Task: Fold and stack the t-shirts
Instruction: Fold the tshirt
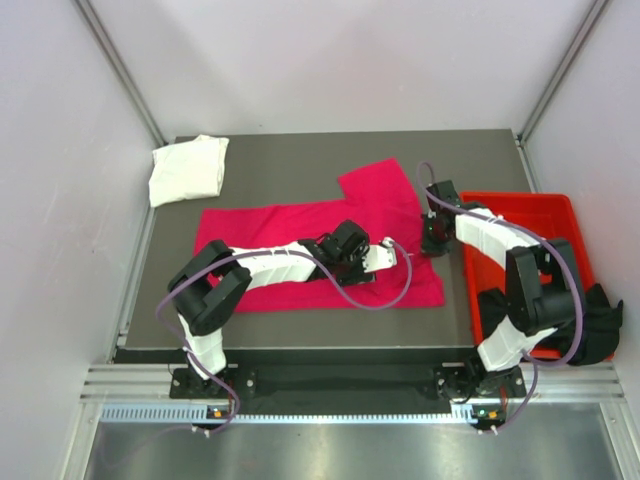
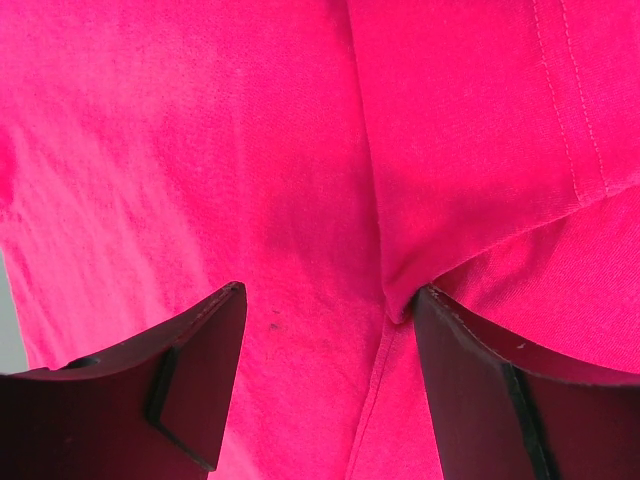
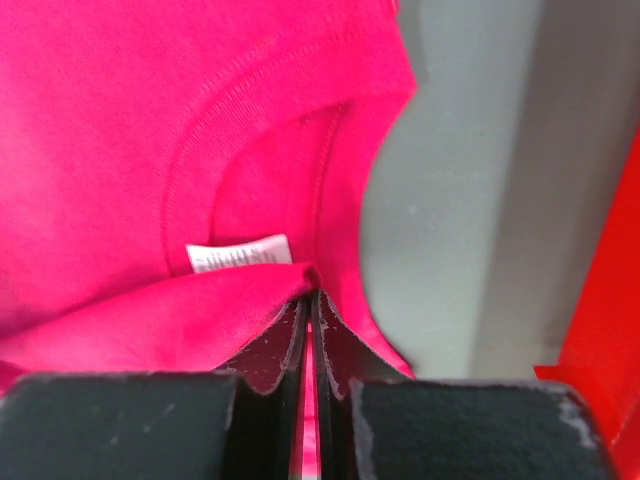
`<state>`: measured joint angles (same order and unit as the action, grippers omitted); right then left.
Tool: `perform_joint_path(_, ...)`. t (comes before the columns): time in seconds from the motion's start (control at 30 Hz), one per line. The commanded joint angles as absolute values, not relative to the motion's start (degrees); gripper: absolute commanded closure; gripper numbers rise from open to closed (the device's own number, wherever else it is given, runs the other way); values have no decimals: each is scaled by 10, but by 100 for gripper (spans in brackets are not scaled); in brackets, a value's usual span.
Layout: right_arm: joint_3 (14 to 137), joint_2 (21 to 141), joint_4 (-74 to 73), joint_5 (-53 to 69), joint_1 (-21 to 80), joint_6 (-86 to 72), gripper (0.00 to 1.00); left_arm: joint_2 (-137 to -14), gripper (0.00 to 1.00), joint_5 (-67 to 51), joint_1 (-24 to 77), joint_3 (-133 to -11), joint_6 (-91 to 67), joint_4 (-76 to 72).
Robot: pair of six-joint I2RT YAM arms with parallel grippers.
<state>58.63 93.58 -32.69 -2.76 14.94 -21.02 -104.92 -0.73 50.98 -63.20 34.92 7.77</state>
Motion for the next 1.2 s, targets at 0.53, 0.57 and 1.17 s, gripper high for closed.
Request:
perform_joint_path(0.53, 685, 924, -463, -41, 149, -159, 98, -1049, 28, -5, 509, -635, 359, 59)
perform_joint_path(0.57, 674, 926, -465, -40, 147, -157, 98, -1049, 28, -6, 509, -634, 359, 58)
perform_joint_path(1.17, 689, 982, -408, -24, 91, -142, 64, -1008, 27, 25, 500, -632, 355, 64)
